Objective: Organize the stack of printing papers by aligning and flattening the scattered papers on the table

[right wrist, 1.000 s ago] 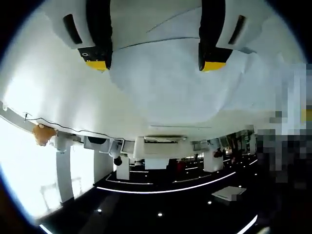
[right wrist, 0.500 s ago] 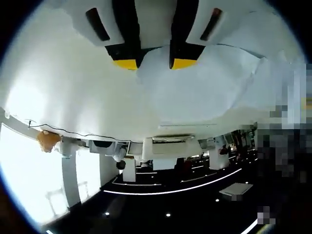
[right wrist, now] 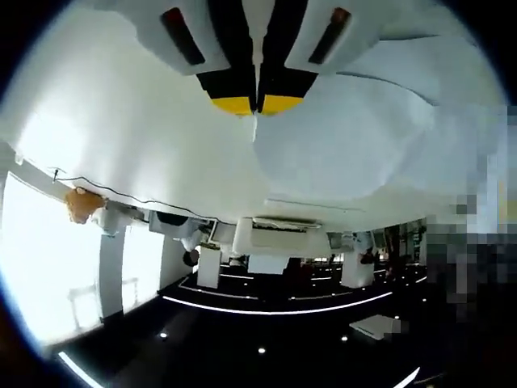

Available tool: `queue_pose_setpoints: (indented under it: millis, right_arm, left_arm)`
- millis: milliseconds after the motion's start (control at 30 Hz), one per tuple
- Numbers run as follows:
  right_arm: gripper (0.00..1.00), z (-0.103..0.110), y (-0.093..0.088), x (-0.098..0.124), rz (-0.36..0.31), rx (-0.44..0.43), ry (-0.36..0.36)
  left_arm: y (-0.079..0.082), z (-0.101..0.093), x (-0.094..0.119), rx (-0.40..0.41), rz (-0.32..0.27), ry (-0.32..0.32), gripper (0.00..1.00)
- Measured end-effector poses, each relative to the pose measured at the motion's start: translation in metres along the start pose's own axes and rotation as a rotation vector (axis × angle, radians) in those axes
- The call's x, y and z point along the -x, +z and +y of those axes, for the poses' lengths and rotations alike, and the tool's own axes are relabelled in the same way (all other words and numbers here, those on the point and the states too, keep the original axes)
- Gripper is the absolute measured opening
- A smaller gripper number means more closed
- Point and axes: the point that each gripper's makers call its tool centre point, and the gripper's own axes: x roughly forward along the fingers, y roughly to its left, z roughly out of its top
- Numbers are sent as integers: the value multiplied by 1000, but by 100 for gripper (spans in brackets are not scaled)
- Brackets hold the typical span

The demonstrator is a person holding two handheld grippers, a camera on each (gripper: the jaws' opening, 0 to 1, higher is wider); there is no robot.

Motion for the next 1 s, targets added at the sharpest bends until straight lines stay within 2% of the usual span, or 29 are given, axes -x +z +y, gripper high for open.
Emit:
queue_pose_setpoints:
  millis: [100, 167, 200, 267, 367, 400, 533, 600, 833, 1000]
  right_arm:
    - [0, 1, 12, 1, -63, -47, 15]
    - [0, 4, 25, 4, -140, -83, 59]
    - [0, 14, 29, 15, -177, -103, 81]
    - [0, 15, 33, 20, -208, -162, 108]
    - [0, 11, 33, 19, -211, -186, 117]
    - [0, 19, 34, 25, -213, -186, 123]
    - [0, 23, 33, 26, -208, -187, 133]
    - [0, 34, 32, 33, -203, -187, 151]
    - [0, 28, 31, 30, -206, -217, 160]
    - [0, 27, 32, 28, -206, -208, 156]
  left_arm:
    - [-1, 0, 0, 3, 3, 2, 6]
    - [-1, 2, 0, 1, 6, 12, 6]
    - [-1, 2, -1, 0, 9, 16, 6]
    - [-2, 3, -1, 0, 12, 20, 6]
    - [-1, 3, 0, 1, 8, 21, 6]
    - [0, 3, 0, 0, 5, 21, 6]
    - [0, 3, 0, -1, 3, 22, 6]
    - [-1, 3, 0, -2, 5, 25, 6]
    - [-2, 6, -2, 7, 11, 36, 6]
    - [0, 6, -3, -18, 9, 20, 6]
